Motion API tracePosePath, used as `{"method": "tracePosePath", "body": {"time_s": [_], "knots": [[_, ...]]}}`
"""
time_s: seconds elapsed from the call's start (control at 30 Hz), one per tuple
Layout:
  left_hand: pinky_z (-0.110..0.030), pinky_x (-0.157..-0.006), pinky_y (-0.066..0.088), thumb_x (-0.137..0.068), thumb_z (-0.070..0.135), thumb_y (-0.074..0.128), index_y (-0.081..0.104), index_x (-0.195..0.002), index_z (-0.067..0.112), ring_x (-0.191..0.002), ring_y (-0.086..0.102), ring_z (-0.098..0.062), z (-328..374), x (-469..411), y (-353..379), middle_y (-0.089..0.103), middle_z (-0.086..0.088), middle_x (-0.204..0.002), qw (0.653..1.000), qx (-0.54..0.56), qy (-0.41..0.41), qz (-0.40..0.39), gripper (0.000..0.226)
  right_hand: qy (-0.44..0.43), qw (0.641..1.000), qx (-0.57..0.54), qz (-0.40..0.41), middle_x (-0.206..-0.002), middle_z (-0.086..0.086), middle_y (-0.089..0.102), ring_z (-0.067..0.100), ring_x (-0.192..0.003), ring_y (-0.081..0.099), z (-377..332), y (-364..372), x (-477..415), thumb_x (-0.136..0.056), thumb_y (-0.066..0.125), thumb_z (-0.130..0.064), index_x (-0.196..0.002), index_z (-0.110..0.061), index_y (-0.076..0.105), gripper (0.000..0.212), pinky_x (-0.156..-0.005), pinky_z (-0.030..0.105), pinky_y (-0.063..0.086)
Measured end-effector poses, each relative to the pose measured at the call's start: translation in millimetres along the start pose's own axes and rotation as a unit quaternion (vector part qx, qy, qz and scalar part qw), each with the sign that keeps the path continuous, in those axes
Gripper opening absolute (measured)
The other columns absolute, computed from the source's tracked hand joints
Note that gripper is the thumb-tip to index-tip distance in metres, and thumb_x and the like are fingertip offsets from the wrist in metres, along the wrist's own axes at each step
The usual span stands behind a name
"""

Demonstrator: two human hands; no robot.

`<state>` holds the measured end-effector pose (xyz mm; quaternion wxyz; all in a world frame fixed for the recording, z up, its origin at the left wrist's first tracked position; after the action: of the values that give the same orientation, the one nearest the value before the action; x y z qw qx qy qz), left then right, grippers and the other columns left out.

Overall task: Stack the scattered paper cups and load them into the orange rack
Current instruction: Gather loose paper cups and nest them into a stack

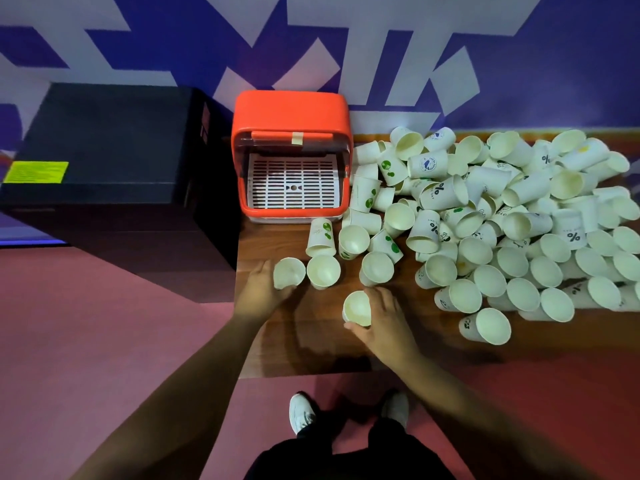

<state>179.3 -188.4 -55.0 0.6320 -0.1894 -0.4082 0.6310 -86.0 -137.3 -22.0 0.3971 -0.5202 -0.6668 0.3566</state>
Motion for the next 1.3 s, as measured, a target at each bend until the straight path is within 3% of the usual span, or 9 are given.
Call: {"method": "tracePosePath", "body": {"time_s": [0.27,0.4,0.47,0.53,0.67,0.77,0.93,1.13,1.3], "knots": [[-0.041,-0.088,0.056,-0.079,0.037,0.080,0.055,-0.127,0.016,-0.110,0.058,-0.024,-12,32,-27,0.059,-0.002,-0.120,0.992,0.105,-0.018,0.068,0.057,0.001,0.999,-0.002,0.047,-0.126,0.012,0.048,0.030,-0.115,0.051,21,-34,-20,-0.089,0.062,-0.032,-0.125,-0.009,0.055,0.044,-0.095,0.043,0.049],[-0.027,-0.087,0.056,-0.085,0.028,0.077,0.059,-0.127,0.017,-0.104,0.062,-0.009,1,52,-58,0.063,0.000,-0.121,0.953,0.255,-0.041,0.160,0.047,0.008,0.997,0.029,0.070,-0.114,0.018,0.052,0.038,-0.104,0.056,35,-49,-43,-0.082,0.067,-0.012,-0.117,-0.005,0.063,0.035,-0.090,0.048,0.051],[-0.014,-0.082,0.052,-0.086,0.028,0.077,0.060,-0.125,0.020,-0.105,0.062,-0.004,31,58,-59,0.064,0.003,-0.122,0.948,0.285,-0.011,0.141,0.043,-0.003,0.997,0.051,0.058,-0.112,0.019,0.054,0.038,-0.104,0.056,39,-52,-51,-0.080,0.069,-0.009,-0.115,-0.007,0.065,0.035,-0.090,0.046,0.050],[-0.015,-0.080,0.053,-0.084,0.039,0.077,0.060,-0.126,0.023,-0.107,0.062,-0.007,63,64,-47,0.065,0.006,-0.122,0.951,0.293,0.023,0.094,0.048,-0.027,0.997,0.070,0.035,-0.109,0.018,0.053,0.036,-0.100,0.057,42,-49,-57,-0.078,0.070,-0.008,-0.113,-0.009,0.067,0.035,-0.086,0.042,0.051],[-0.022,-0.084,0.053,-0.079,0.048,0.073,0.060,-0.123,0.030,-0.105,0.062,-0.008,112,82,-4,0.065,0.014,-0.117,0.967,0.242,0.075,0.007,0.049,-0.061,0.995,0.080,-0.009,-0.100,0.013,0.049,0.035,-0.094,0.054,55,-39,-67,-0.073,0.074,-0.011,-0.103,-0.010,0.071,0.030,-0.076,0.043,0.054],[-0.024,-0.085,0.051,-0.078,0.047,0.073,0.060,-0.121,0.031,-0.103,0.061,-0.007,120,89,16,0.063,0.019,-0.114,0.972,0.223,0.070,0.017,0.048,-0.091,0.991,0.092,-0.029,-0.099,0.012,0.049,0.033,-0.094,0.052,59,-33,-74,-0.075,0.075,-0.013,-0.096,-0.011,0.074,0.021,-0.078,0.044,0.053],[-0.009,-0.085,0.042,-0.080,0.041,0.079,0.057,-0.126,0.030,-0.104,0.053,0.005,120,98,43,0.057,0.026,-0.114,0.989,0.138,0.046,0.022,0.052,-0.142,0.988,0.062,-0.002,-0.087,0.009,0.048,0.031,-0.082,0.053,59,-40,-77,-0.074,0.078,-0.009,-0.081,-0.010,0.073,0.009,-0.067,0.039,0.053],[-0.038,-0.102,0.044,-0.079,0.042,0.078,0.052,-0.139,0.021,-0.123,0.048,-0.021,118,86,68,0.055,-0.001,-0.137,0.997,0.025,0.064,0.018,0.070,-0.162,0.980,-0.098,0.068,-0.093,0.005,0.047,0.019,-0.084,0.048,52,-86,-66,-0.073,0.080,-0.008,-0.079,-0.011,0.071,0.011,-0.072,0.028,0.049],[-0.045,-0.093,0.049,-0.071,0.045,0.081,0.052,-0.141,0.020,-0.115,0.046,-0.029,103,74,84,0.049,-0.009,-0.127,0.998,-0.048,0.038,0.024,0.080,-0.111,0.977,-0.155,0.100,-0.124,0.007,0.045,0.023,-0.115,0.047,50,-122,-60,-0.074,0.081,-0.017,-0.070,-0.016,0.065,0.017,-0.093,0.030,0.044]]}}
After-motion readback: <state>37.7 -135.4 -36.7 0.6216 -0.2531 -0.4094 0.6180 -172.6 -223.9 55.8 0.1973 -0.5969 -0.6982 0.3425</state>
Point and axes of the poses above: each hand's wrist, its own x-axis away from the middle knuckle, its own y-axis out of the palm, z = x × y, the point moved 10 cm from there along -x, towards the middle knuckle
